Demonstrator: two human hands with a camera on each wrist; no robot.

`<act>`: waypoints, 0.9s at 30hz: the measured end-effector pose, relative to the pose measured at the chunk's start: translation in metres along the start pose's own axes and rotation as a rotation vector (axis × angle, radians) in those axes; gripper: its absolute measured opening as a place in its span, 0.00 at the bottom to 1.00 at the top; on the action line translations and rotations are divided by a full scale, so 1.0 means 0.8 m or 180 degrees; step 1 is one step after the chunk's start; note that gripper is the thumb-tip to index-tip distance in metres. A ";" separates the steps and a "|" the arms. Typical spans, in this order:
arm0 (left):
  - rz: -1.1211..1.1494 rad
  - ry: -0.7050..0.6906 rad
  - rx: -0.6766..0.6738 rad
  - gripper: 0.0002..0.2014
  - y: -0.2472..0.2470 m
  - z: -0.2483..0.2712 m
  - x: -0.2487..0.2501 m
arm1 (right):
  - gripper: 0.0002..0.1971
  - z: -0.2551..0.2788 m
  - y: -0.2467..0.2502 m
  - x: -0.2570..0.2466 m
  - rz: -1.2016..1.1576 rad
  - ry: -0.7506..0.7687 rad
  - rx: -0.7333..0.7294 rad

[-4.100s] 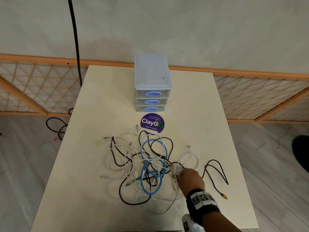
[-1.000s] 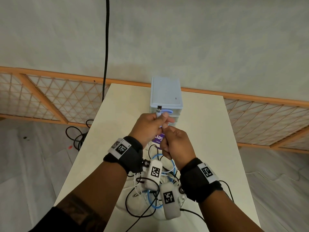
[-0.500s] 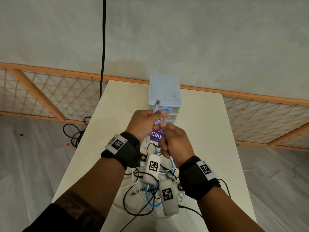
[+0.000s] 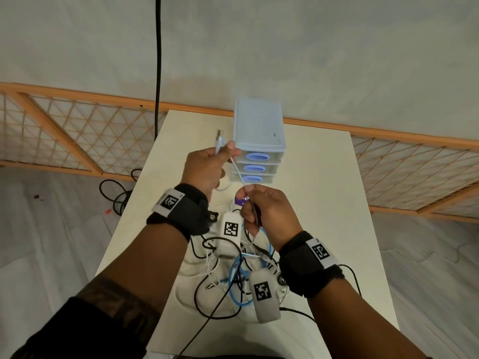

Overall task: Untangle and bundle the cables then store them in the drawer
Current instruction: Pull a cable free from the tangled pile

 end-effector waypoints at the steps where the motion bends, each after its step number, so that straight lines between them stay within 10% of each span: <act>1: -0.0035 0.0035 -0.0032 0.16 0.006 -0.004 0.000 | 0.15 0.000 0.000 0.001 0.0020 0.0035 -0.0018; 6: -0.0422 0.0247 -0.1061 0.15 -0.022 0.028 -0.019 | 0.17 -0.005 0.006 -0.001 0.0150 0.0109 0.0080; 14: 0.0195 -0.0128 0.0487 0.12 0.026 -0.008 -0.003 | 0.14 -0.004 0.005 -0.002 0.0124 0.0004 -0.0188; 19: -0.0111 0.0229 -0.0808 0.23 -0.012 0.019 -0.024 | 0.15 -0.011 0.006 -0.009 0.0335 0.0099 -0.0084; 25: -0.0020 -0.0138 0.0297 0.14 0.027 -0.015 0.010 | 0.17 -0.012 -0.002 0.005 0.0292 0.0024 -0.0277; 27: -0.0179 0.0136 -0.0205 0.20 0.024 -0.019 0.009 | 0.16 -0.013 -0.003 0.004 0.0262 0.0038 -0.0237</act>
Point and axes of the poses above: each hand's wrist, its own z-axis away from the middle knuckle, its own y-axis out of the back of the hand, x = y × z, the point moved 7 cm from there along -z, towards the middle knuckle, and after that the axes turned 7 degrees about z, right-handed, at the moved point
